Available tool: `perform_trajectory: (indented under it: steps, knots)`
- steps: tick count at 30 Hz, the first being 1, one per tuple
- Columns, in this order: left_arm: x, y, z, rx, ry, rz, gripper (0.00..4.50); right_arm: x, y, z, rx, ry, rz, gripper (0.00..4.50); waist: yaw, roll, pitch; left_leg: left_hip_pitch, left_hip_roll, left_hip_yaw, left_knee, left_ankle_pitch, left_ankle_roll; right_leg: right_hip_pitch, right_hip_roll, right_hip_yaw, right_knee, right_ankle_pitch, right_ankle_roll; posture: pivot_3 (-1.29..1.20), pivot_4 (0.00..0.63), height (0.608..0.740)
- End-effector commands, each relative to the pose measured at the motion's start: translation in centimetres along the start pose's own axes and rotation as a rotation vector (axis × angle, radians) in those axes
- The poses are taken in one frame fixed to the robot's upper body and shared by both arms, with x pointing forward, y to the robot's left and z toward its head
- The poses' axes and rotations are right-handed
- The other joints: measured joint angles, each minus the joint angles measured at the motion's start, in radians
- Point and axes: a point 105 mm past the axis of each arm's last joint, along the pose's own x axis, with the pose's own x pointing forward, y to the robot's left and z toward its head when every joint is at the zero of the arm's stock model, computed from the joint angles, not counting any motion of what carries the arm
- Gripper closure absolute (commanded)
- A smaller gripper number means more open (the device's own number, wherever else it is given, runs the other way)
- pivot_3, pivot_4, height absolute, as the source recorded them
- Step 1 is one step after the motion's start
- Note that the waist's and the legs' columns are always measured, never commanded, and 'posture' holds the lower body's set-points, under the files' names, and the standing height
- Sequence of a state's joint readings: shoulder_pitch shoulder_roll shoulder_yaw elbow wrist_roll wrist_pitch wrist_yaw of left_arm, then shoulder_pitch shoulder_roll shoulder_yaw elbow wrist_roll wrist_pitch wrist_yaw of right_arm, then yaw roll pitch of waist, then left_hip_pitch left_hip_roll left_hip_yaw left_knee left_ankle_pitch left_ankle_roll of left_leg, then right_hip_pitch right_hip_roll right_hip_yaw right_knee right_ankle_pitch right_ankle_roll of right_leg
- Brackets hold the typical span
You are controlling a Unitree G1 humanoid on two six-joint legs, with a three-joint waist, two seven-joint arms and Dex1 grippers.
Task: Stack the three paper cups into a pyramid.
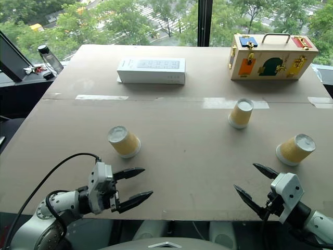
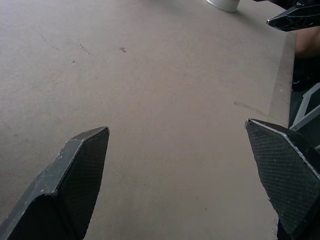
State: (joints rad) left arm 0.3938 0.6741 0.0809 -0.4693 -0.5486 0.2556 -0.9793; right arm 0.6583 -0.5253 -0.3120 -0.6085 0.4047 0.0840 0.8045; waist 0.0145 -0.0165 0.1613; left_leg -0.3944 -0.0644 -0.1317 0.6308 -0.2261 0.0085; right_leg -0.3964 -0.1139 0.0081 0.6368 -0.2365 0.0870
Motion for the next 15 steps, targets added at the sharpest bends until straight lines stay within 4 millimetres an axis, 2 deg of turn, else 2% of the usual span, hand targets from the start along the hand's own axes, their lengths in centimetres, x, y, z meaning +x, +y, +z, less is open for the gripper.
perform_trajectory:
  steps: [1, 4, 11, 15]
  knots:
    - [-0.7, 1.2, 1.2, 0.057, -0.056, 0.076, 0.00, 1.4, 0.3, 2.0, -0.011, -0.105, 0.023, 0.12, 0.000, 0.000, 0.000, 0.000, 0.000, 0.000, 0.000, 0.000, 0.000, 0.000, 0.000, 0.000, 0.000, 0.000, 0.001, 0.00, 0.150, 0.740]
    - [-3.0, 3.1, 2.1, 0.053, -0.150, 0.235, 0.00, 3.6, 1.7, 4.8, -0.004, -0.230, 0.123, 0.12, -0.011, -0.001, 0.000, 0.002, 0.004, 0.001, 0.001, 0.000, 0.000, 0.000, 0.004, 0.001, 0.000, -0.001, 0.002, 0.00, 0.150, 0.740]
    - [-7.0, 3.6, 0.8, -0.022, -0.164, 0.427, 0.00, 3.5, 4.8, 6.7, -0.022, -0.310, 0.391, 0.12, 0.001, -0.001, 0.000, -0.001, 0.006, 0.001, 0.001, -0.004, -0.002, 0.000, 0.007, 0.001, -0.005, 0.002, -0.003, 0.00, 0.150, 0.740]
    - [-8.9, 5.5, 0.8, 0.031, -0.136, 0.533, 0.00, 3.7, 5.7, 6.9, -0.045, -0.310, 0.481, 0.12, 0.002, -0.001, 0.000, -0.001, 0.006, 0.001, 0.002, -0.005, -0.001, 0.001, 0.007, 0.001, -0.007, 0.002, -0.002, 0.00, 0.150, 0.740]
